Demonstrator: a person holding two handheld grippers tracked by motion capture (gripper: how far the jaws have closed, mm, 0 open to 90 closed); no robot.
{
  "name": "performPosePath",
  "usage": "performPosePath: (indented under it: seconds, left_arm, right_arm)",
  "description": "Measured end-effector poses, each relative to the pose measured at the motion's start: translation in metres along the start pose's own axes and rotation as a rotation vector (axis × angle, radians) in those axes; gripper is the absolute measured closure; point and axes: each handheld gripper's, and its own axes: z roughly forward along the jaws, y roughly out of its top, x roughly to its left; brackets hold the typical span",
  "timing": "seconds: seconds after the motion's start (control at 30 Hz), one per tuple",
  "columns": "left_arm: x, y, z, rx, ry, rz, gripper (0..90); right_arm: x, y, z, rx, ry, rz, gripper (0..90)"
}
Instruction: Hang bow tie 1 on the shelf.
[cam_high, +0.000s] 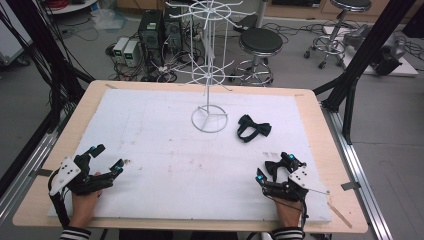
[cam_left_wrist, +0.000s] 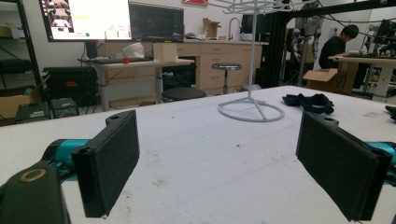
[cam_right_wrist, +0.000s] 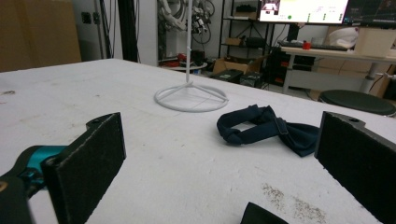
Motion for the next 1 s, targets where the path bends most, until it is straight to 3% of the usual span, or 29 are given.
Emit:
performPosePath:
  seconds: [0.07, 0.33, 0.5, 0.73, 1.0]
  left_arm:
    - [0.0, 0.0, 0.0, 0.002, 0.0, 0.003, 13.8]
    - [0.0, 0.0, 0.0, 0.001, 0.0, 0.005, 13.8]
    - [0.0, 0.0, 0.0, 0.001, 0.0, 0.005, 13.8]
    - [0.0, 0.0, 0.0, 0.001, 0.0, 0.005, 13.8]
    - [0.0, 0.0, -0.001, 0.002, 0.0, 0.007, 13.8]
  right_arm:
    - [-0.001, 0.003, -0.003, -0.02, 0.003, 0.021, 1.1]
    - [-0.004, 0.014, -0.004, -0.024, -0.007, 0.027, 1.1]
    - [-0.01, 0.031, -0.001, 0.057, 0.032, 0.011, 1.1]
    - [-0.018, 0.057, 0.004, 0.114, 0.064, -0.02, 1.0]
    - [-0.03, 0.088, 0.024, 0.213, 0.116, -0.068, 1.1]
